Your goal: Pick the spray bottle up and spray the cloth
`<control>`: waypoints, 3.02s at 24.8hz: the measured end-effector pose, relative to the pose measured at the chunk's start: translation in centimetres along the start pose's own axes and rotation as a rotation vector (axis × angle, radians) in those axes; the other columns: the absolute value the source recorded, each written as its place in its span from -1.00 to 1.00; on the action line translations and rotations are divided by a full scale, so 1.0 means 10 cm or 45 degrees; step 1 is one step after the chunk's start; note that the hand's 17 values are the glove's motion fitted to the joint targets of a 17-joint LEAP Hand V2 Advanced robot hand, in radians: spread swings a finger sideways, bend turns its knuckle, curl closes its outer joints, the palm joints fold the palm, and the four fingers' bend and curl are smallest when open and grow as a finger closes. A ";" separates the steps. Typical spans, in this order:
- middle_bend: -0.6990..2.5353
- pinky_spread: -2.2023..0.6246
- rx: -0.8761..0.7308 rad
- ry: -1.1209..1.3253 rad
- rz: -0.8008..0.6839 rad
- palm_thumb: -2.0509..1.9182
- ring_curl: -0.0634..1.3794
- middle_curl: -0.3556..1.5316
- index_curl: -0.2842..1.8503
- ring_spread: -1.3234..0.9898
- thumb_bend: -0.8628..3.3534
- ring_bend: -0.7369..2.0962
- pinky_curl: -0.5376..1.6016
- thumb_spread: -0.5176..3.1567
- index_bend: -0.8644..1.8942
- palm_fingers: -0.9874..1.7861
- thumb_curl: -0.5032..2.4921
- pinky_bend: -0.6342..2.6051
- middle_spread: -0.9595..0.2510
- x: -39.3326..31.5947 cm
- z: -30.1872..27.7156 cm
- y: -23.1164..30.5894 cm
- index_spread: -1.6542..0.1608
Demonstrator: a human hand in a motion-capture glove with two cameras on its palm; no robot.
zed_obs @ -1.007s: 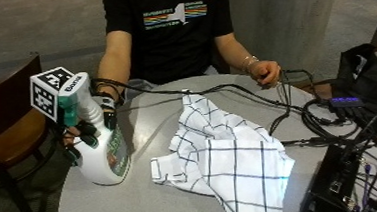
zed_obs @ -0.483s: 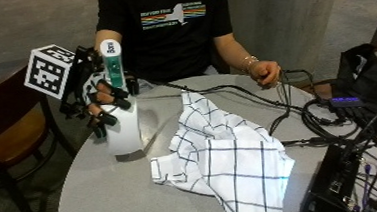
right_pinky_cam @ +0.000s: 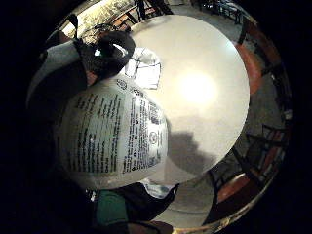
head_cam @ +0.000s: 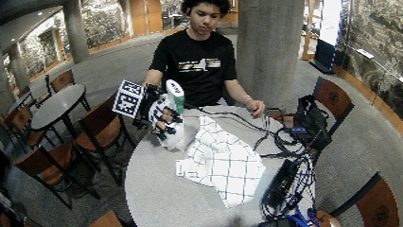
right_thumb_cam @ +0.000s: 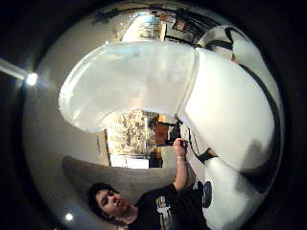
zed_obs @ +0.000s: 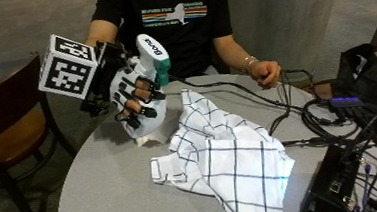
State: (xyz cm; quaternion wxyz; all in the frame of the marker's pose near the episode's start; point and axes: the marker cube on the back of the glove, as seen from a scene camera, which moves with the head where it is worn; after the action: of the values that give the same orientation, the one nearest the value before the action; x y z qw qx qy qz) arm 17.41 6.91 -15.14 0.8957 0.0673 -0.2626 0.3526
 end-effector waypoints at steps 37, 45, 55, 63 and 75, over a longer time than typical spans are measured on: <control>-0.42 0.74 -0.351 0.168 0.297 0.53 -0.36 -0.12 -0.19 0.08 -0.61 -0.27 -0.24 -0.56 -0.18 0.55 -0.15 -0.50 0.42 -0.08 0.44 -0.11 0.60; -0.42 0.73 -0.347 0.196 0.314 0.52 -0.36 -0.12 -0.18 0.08 -0.61 -0.27 -0.24 -0.56 -0.17 0.55 -0.14 -0.50 0.43 -0.07 0.44 -0.11 0.59; -0.41 0.72 -0.351 0.221 0.312 0.51 -0.35 -0.12 -0.17 0.07 -0.61 -0.27 -0.23 -0.57 -0.17 0.55 -0.14 -0.50 0.43 -0.08 0.46 -0.11 0.59; -0.41 0.71 -0.360 0.238 0.318 0.51 -0.35 -0.12 -0.17 0.07 -0.61 -0.26 -0.22 -0.57 -0.17 0.55 -0.13 -0.50 0.43 -0.09 0.47 -0.10 0.60; -0.41 0.71 -0.363 0.239 0.313 0.51 -0.35 -0.11 -0.16 0.07 -0.61 -0.26 -0.22 -0.57 -0.16 0.55 -0.13 -0.50 0.43 -0.11 0.46 -0.10 0.60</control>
State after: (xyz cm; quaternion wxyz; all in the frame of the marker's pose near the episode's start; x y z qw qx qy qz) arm 15.51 4.12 -11.74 0.8670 -0.1256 -0.2314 0.4232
